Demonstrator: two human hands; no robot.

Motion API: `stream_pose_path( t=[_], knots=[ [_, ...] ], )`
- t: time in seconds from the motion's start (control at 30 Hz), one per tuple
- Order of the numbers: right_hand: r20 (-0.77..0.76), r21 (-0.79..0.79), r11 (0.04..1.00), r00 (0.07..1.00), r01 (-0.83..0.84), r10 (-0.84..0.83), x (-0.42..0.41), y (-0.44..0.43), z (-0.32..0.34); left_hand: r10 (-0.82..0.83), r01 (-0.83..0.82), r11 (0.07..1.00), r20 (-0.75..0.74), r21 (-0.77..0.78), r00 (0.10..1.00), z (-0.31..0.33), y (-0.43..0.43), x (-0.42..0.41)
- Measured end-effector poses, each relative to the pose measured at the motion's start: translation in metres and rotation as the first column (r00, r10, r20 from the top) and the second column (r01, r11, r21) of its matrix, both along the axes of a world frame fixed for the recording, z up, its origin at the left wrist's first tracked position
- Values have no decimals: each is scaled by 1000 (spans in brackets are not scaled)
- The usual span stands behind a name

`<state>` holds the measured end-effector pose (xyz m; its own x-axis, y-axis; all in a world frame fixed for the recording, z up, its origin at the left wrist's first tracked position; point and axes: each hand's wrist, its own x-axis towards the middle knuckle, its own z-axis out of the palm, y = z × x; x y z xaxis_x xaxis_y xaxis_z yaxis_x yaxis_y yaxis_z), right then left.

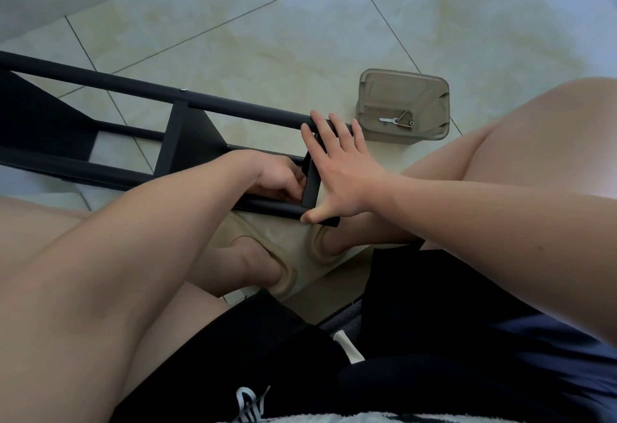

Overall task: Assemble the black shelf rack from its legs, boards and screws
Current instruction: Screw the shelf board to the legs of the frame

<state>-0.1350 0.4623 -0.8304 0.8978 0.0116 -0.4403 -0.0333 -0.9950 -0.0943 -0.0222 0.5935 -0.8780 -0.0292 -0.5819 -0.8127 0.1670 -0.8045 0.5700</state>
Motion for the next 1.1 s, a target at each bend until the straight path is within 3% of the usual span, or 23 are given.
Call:
stream_pose_path(
  t=[0.47,0.73,0.9,1.1],
  knots=[
    [-11,9,1000,1000,3,-3,1,0,-1,-71,65,996,103,65,992,-2,5,3],
    [-11,15,1000,1000,2,-1,0,4,1,-3,6,996,-30,94,1000,-1,9,5],
    [-16,6,1000,1000,-2,2,0,4,0,-103,89,984,82,156,991,1,8,4],
    [-35,-13,1000,999,-6,5,2,3,1,-64,52,987,78,152,995,2,8,2]
  ],
)
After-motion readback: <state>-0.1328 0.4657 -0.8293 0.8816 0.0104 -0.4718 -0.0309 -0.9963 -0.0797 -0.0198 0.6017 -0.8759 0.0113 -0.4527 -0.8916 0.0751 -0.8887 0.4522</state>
